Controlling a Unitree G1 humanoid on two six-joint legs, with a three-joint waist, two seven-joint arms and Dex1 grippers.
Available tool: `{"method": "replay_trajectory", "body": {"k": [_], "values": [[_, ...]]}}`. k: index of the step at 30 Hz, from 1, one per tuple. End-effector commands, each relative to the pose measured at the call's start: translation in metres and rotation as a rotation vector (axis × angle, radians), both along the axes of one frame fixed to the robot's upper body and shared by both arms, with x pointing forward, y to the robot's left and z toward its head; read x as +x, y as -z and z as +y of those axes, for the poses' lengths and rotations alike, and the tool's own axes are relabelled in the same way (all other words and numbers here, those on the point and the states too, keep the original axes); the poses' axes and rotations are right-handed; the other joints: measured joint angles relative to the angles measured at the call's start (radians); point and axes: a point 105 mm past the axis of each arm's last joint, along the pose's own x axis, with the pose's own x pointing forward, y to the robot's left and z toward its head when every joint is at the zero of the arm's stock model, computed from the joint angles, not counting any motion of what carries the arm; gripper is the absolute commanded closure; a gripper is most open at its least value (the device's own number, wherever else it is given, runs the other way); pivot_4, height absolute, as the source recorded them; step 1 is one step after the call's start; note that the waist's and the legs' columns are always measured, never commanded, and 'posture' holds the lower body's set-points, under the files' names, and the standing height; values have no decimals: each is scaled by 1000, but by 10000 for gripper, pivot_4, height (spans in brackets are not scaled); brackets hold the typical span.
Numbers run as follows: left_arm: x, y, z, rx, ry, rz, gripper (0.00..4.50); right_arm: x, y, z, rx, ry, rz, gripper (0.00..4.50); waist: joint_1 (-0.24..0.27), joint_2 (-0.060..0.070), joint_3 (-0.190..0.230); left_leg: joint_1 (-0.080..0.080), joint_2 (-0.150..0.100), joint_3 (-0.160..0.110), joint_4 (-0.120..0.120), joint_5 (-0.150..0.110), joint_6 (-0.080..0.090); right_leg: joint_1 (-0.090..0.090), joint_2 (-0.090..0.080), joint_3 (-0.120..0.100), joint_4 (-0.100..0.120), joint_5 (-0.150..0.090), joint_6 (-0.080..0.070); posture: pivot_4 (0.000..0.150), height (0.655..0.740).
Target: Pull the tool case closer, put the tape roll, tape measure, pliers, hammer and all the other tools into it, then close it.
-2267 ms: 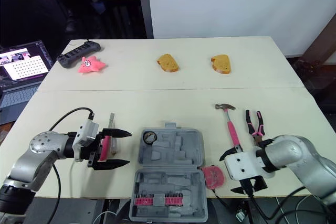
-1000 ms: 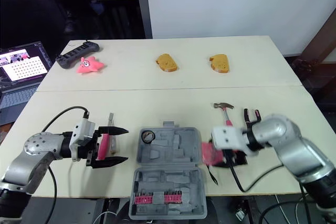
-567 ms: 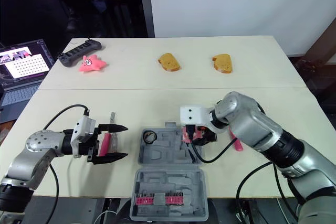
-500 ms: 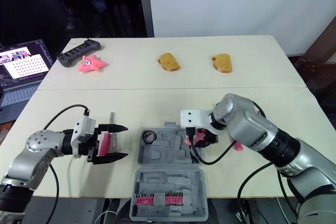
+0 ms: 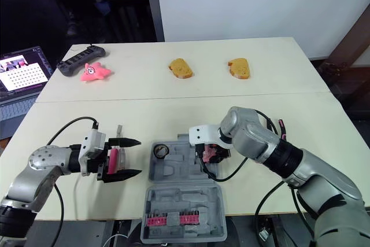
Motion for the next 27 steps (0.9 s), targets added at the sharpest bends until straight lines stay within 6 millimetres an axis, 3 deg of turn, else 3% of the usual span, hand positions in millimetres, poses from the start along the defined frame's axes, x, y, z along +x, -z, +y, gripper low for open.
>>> {"method": "replay_trajectory", "body": {"k": [1,13,15,17,27], "values": [[-2,-8,0,-4,5,-35,0,5,-8,8,-3,-36,-42,16176,0,0,0,0,0,0,0,0,0,0,0,0,0,0,0,1500,7400],[-3,-9,0,-6,4,-38,0,1,-1,10,-30,-84,-25,16176,0,0,0,0,0,0,0,0,0,-2,0,1,2,0,0,1500,7400],[-4,-9,-1,-7,4,-37,0,2,-1,11,-24,-81,-28,5615,0,0,0,0,0,1,0,0,0,-2,0,1,3,0,0,1500,7400],[-3,-9,-1,-8,5,-36,0,2,-2,11,-19,-76,-32,319,0,0,0,0,0,1,0,0,0,-3,0,1,3,0,0,1500,7400],[-2,-10,-2,-9,12,-33,0,-2,-34,8,97,-24,-50,319,0,0,0,-7,0,1,2,2,-3,-11,0,2,6,0,-1,1500,7400]]}}
